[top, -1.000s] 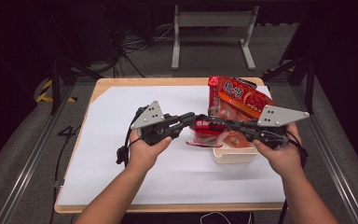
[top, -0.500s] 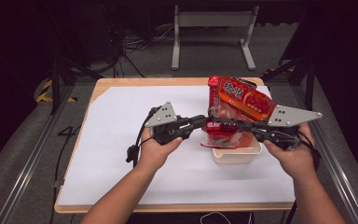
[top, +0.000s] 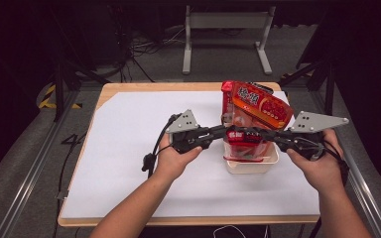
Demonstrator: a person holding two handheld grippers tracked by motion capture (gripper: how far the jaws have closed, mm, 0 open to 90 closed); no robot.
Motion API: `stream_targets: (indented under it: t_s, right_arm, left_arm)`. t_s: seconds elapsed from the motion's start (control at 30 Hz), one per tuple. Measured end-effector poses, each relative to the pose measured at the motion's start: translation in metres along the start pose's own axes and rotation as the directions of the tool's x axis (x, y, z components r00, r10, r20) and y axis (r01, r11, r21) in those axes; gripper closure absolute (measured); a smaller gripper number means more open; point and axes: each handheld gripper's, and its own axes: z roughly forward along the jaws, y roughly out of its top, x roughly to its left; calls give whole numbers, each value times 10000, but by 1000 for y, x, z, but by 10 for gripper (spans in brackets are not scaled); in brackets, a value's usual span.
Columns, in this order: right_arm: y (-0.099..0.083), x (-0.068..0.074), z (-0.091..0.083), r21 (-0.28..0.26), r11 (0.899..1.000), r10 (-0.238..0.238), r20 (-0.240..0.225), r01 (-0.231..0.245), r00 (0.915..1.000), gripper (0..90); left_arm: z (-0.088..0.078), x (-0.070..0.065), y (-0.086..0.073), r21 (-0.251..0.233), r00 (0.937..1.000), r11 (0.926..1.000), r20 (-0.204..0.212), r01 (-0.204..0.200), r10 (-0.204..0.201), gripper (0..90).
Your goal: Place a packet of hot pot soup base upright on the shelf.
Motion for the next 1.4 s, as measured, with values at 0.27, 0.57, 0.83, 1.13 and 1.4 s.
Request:
stream_targets:
  t_s: [0.27,0.57,0.83,1.13,1.4]
  right_arm:
    - [-1,-3,-3,293,9996,-60,180,54,9998,900]
    - [-6,-7,0,803,9967,141,18,-142,9999,900]
    - [-13,-9,2,887,9953,375,40,-377,9993,900]
    - [-28,-11,2,804,9939,745,185,-758,9970,892]
    - [-34,-10,3,997,9898,1002,185,-1016,9948,838]
  left_arm:
    - [10,2,-5,296,9999,9995,101,94,-97,774]
    - [8,1,-6,340,9999,9994,-98,43,-40,555]
    - [-3,2,-7,183,9989,9998,-456,98,-89,442]
    - [-26,7,-6,-10,9963,9999,-845,146,-146,385]
    - [-50,11,-9,71,9907,9998,-1349,196,-184,354]
